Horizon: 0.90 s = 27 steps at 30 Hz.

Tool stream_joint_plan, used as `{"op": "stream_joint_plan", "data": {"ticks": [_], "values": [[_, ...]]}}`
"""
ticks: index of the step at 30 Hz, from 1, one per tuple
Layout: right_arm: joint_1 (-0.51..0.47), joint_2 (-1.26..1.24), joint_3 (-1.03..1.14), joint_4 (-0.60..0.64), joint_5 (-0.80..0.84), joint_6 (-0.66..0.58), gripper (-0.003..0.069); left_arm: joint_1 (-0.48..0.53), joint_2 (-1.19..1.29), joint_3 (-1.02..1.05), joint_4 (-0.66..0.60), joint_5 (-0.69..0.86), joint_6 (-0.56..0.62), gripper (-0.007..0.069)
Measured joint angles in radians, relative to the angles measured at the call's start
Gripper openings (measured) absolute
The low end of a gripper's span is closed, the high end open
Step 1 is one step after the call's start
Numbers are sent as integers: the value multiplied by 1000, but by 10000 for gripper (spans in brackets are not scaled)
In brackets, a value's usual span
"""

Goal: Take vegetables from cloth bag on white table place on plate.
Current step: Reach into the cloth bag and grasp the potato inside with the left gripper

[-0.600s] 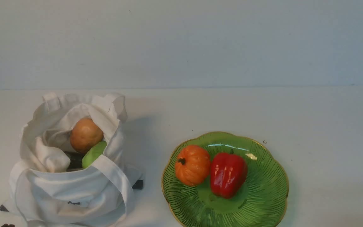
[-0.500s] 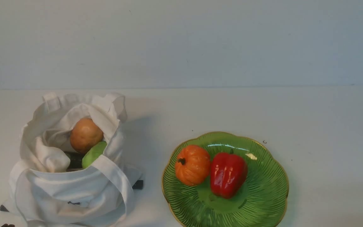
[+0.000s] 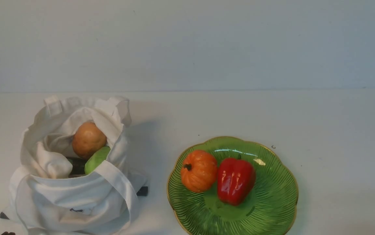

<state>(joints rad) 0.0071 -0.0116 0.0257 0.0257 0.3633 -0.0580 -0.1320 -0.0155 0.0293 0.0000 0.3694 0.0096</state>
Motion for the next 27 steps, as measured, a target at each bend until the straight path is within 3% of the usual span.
{"op": "stream_joint_plan", "data": {"ticks": [16,19,22,27], "values": [[0,0,0,0,0,0,-15,0,0,0,8,-22,-3,-5],[0,0,0,0,0,0,-15,0,0,1,-45,-75,-44,-5],[0,0,0,0,0,0,-15,0,0,1,-192,-176,-134,-5],[0,0,0,0,0,0,-15,0,0,1,-283,-289,-173,-5]]}}
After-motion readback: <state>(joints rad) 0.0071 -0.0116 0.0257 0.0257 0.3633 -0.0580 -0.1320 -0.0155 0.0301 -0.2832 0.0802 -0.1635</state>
